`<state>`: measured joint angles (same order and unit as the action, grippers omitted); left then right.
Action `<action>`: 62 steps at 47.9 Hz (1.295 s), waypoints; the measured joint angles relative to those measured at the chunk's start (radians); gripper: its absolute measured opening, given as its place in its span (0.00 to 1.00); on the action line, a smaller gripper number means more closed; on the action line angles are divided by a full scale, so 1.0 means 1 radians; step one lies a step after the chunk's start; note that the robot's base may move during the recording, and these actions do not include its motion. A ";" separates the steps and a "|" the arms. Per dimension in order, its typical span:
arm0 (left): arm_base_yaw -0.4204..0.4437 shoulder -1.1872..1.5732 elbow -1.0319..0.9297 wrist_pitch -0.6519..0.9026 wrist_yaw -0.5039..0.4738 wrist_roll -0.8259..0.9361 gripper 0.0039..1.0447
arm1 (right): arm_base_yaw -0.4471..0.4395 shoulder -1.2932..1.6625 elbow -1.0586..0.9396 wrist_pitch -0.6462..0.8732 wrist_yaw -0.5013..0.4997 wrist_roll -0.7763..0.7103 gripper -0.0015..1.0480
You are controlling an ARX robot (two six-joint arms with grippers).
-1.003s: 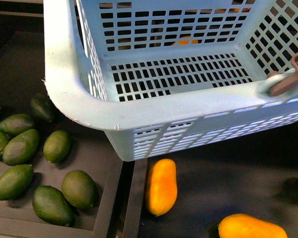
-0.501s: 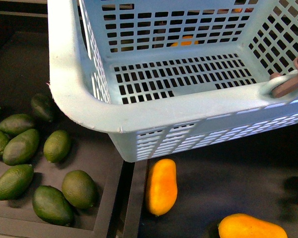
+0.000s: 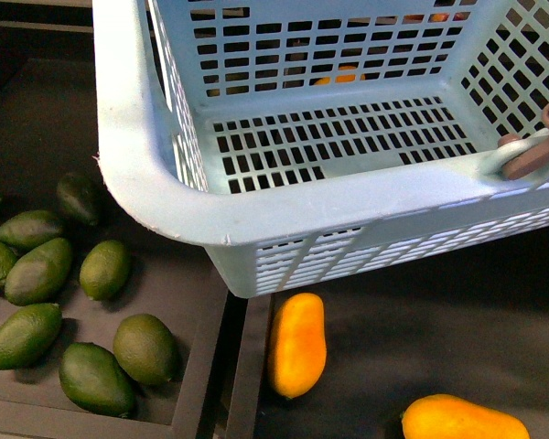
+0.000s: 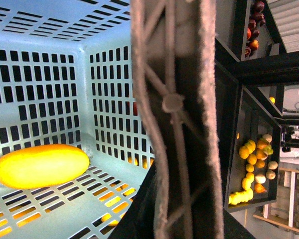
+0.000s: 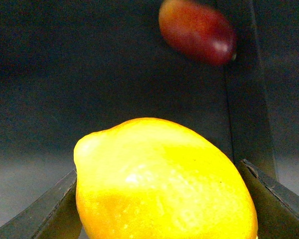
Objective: Pick lemon and mango into basket
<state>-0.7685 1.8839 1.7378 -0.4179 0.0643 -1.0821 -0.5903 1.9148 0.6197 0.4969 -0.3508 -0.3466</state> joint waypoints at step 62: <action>0.000 0.000 0.000 0.000 -0.001 0.000 0.05 | 0.676 -0.562 0.122 -0.140 0.268 0.535 0.91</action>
<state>-0.7685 1.8839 1.7378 -0.4179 0.0635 -1.0817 0.0856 1.3525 0.7422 0.3565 -0.0826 0.1886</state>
